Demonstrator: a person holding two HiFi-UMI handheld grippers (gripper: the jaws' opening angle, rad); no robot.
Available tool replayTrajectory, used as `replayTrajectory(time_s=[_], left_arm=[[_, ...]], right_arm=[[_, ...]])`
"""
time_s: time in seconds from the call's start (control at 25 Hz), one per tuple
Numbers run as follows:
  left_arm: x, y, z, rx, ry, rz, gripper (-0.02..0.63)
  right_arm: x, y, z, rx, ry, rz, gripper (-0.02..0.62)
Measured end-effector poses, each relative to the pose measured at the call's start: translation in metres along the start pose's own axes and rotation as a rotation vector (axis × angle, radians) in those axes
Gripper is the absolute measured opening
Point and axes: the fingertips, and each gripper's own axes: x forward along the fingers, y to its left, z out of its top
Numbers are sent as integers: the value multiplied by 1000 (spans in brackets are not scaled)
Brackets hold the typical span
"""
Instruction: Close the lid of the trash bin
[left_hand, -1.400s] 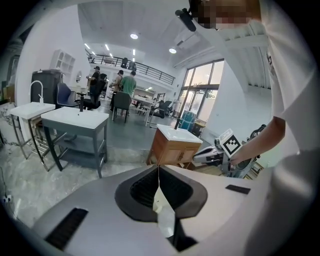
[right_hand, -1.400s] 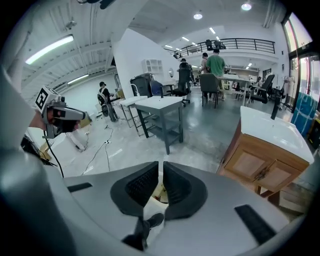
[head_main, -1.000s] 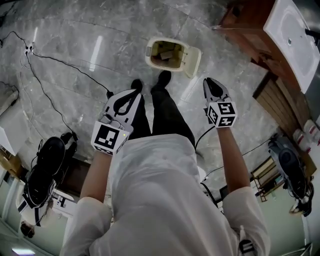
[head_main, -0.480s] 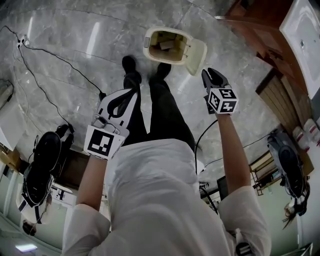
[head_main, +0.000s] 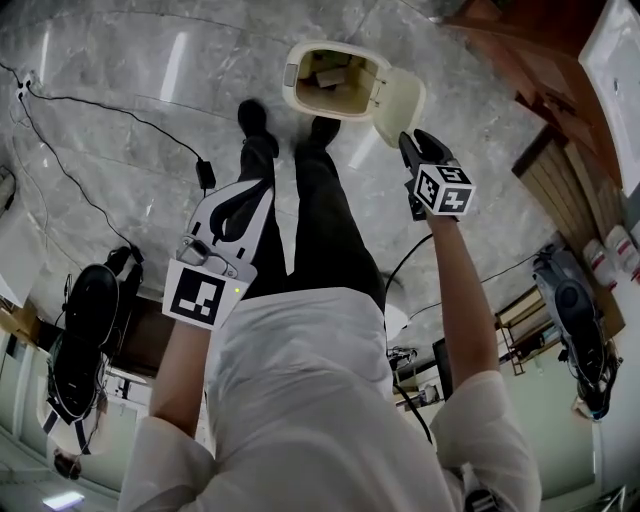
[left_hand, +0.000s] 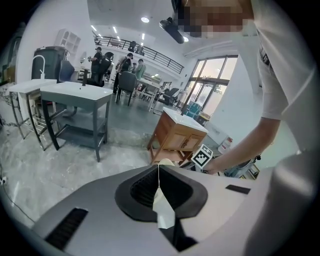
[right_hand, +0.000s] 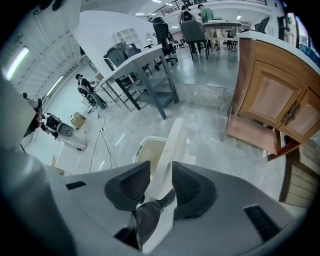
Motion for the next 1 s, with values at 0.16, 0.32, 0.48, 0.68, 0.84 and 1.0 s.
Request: replayTrajectory(time_s=[0.16, 0.32, 0.48, 0.68, 0.84, 1.0], left_arm=[[1, 11, -8, -19, 2, 0, 18], [1, 23, -16, -30, 3, 0, 18], [4, 39, -23, -36, 7, 5, 18], [6, 57, -30, -43, 4, 16, 18], [10, 68, -35, -53, 9, 18, 18], [15, 75, -41, -61, 11, 14, 18]], right_arm=[[3, 5, 2, -5, -9, -19, 128], [6, 14, 3, -12, -13, -26, 129], [15, 29, 7, -36, -11, -11, 128], [31, 50, 12, -61, -8, 7, 129], [44, 65, 15, -77, -4, 22, 133], [59, 80, 16, -95, 0, 44, 135]])
